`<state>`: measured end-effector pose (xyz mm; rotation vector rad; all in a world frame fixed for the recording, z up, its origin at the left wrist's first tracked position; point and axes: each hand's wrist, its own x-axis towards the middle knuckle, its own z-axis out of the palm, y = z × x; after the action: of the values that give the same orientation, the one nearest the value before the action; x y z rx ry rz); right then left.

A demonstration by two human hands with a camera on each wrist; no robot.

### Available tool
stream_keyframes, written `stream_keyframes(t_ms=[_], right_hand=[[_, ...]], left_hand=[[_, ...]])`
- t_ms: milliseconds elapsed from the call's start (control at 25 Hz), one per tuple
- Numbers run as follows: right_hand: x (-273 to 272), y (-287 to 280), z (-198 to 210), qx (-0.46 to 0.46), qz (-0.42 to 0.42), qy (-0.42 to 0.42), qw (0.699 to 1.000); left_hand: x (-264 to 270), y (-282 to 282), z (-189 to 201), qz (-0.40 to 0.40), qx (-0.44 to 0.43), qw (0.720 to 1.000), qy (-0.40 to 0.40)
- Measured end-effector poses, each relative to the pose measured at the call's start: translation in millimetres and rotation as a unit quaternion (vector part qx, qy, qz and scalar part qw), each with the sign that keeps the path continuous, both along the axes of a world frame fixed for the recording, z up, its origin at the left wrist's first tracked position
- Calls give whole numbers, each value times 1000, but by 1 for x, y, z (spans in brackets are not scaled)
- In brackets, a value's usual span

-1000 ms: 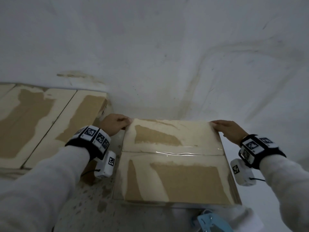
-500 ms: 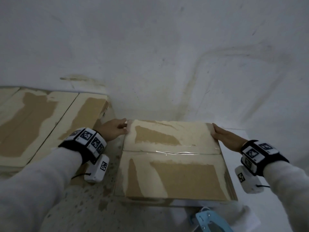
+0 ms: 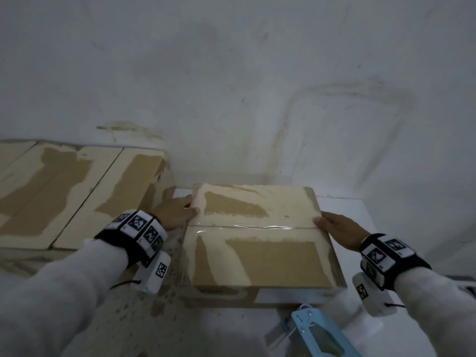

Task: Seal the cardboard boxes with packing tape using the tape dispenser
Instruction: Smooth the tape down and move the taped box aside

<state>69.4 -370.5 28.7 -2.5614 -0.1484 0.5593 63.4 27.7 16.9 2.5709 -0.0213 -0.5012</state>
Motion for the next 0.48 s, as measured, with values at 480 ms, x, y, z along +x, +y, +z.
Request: stream_keyframes(t_ms=[480], right_hand=[[-87,6,-40,296,-132,-30,946]], left_hand=[[-84,-46,-39,180,-389,902,-61]])
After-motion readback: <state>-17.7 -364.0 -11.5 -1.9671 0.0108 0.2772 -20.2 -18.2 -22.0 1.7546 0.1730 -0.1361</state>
